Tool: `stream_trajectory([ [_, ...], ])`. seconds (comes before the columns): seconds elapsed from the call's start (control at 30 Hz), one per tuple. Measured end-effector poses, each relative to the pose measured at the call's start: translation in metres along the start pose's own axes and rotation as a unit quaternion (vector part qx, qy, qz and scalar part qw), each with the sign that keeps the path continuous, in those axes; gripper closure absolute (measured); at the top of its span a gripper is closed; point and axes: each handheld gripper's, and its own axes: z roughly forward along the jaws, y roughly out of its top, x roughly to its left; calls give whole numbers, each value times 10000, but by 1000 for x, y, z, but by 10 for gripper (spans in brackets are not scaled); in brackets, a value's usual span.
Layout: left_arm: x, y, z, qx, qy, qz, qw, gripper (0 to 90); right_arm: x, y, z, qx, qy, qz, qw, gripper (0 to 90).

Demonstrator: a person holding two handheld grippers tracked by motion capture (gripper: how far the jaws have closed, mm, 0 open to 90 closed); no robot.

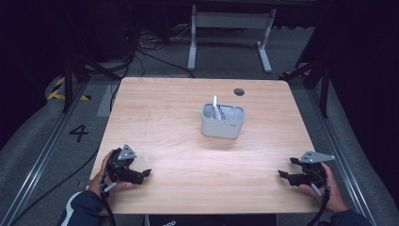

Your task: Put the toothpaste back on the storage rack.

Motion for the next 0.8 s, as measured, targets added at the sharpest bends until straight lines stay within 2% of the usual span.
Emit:
stream_trajectory([
  [0.07,0,0,0,-7,-5,13,10000,16,-3,-7,-3,-140,72,177,9997,241],
  [0.17,0,0,0,-1,-10,27,10000,15,-4,-11,-4,-271,67,243,9993,241],
  [0.3,0,1,1,-6,-29,38,10000,13,-2,-11,-3,-256,-9,169,9995,232],
  [0.8,2,2,1,44,-29,97,9999,4,-2,-11,-2,-256,-8,183,9995,223],
])
